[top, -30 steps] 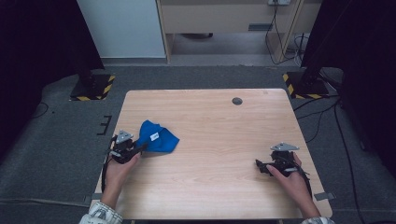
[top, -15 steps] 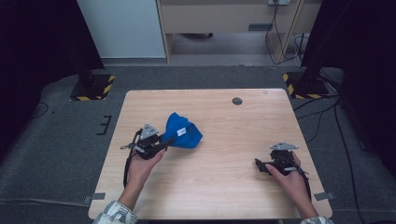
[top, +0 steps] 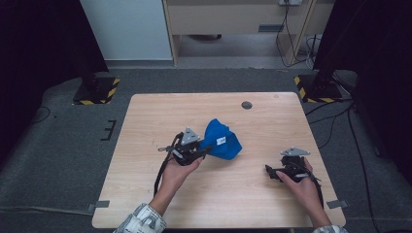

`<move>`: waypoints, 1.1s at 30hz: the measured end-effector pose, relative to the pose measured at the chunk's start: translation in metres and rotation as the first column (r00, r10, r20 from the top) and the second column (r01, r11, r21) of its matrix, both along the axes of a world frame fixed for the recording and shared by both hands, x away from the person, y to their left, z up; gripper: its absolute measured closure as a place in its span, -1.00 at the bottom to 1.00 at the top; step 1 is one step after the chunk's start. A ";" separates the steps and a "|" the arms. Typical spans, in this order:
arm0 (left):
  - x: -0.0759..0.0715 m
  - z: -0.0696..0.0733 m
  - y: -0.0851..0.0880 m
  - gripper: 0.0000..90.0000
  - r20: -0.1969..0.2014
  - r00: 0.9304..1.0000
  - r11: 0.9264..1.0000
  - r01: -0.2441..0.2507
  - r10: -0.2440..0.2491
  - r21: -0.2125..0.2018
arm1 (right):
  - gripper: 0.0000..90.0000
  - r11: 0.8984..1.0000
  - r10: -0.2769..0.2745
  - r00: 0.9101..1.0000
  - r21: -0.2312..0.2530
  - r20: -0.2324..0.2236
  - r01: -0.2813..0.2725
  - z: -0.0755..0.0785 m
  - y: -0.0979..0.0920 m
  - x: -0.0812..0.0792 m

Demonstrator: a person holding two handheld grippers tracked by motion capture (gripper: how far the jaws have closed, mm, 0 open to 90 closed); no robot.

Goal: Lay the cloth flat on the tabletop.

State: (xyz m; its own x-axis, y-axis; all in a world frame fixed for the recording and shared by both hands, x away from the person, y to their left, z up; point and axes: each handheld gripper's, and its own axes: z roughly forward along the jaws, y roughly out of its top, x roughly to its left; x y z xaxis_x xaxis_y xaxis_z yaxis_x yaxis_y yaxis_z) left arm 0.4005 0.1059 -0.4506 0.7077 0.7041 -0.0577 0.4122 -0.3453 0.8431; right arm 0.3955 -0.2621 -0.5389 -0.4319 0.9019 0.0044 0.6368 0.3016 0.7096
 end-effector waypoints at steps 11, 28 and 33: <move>0.000 -0.035 -0.022 0.46 -0.052 0.998 0.995 0.038 -0.033 0.091 | -0.92 1.000 0.001 1.000 -0.001 0.000 -0.001 0.000 0.000 0.000; 0.007 -0.066 -0.020 -0.22 -0.067 0.996 0.983 -0.046 0.058 0.177 | -0.65 0.998 0.068 0.998 0.019 0.015 -0.068 0.006 0.000 -0.002; 0.004 -0.051 -0.015 -0.59 -0.030 0.997 0.992 -0.073 0.077 0.101 | -0.60 0.994 0.089 0.995 0.054 0.043 -0.091 0.016 0.005 -0.006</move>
